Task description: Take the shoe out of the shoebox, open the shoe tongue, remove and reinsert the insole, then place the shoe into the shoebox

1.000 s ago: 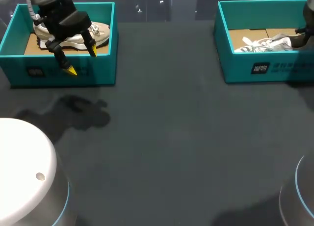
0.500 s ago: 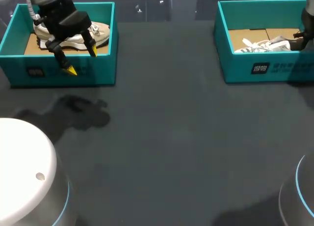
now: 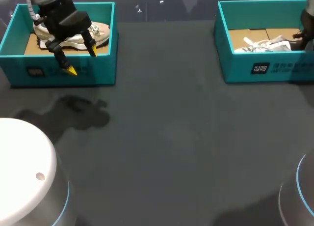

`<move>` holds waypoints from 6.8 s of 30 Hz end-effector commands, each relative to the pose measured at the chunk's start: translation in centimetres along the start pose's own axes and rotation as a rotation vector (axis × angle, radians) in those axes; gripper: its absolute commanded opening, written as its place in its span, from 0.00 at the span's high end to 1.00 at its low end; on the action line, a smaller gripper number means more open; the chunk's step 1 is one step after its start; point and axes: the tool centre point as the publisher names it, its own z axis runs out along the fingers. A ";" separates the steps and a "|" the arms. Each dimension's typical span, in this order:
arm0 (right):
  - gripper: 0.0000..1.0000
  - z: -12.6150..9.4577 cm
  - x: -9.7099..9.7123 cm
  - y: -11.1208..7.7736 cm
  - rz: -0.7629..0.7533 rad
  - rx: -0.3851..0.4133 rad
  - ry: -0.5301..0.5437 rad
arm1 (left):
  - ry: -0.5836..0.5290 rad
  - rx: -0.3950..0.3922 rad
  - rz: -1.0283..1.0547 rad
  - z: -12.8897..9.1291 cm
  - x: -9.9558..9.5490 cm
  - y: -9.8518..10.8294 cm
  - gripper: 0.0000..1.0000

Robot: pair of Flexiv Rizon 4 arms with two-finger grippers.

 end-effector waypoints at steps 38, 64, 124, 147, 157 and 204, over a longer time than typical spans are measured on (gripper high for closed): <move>0.00 -14.4 0.2 -3.2 0.059 -0.048 0.031 | 0.001 -0.002 0.001 0.0 0.0 0.0 0.00; 0.00 -23.9 1.5 -6.9 0.067 -0.035 0.118 | 0.001 -0.002 0.001 0.0 0.0 0.0 0.00; 0.00 -23.9 1.5 -6.9 0.067 -0.035 0.118 | 0.184 -0.465 1.016 -12.4 -8.3 30.8 0.00; 0.00 -23.9 1.5 -6.9 0.067 -0.035 0.118 | 0.123 -0.494 1.018 -8.9 -16.4 35.4 0.00; 0.00 -23.9 1.5 -6.9 0.067 -0.035 0.118 | 0.126 -0.476 0.989 -6.9 -18.7 37.4 0.00; 0.00 -23.9 1.5 -6.9 0.067 -0.035 0.118 | 0.235 -0.390 0.912 1.1 -19.8 41.2 0.20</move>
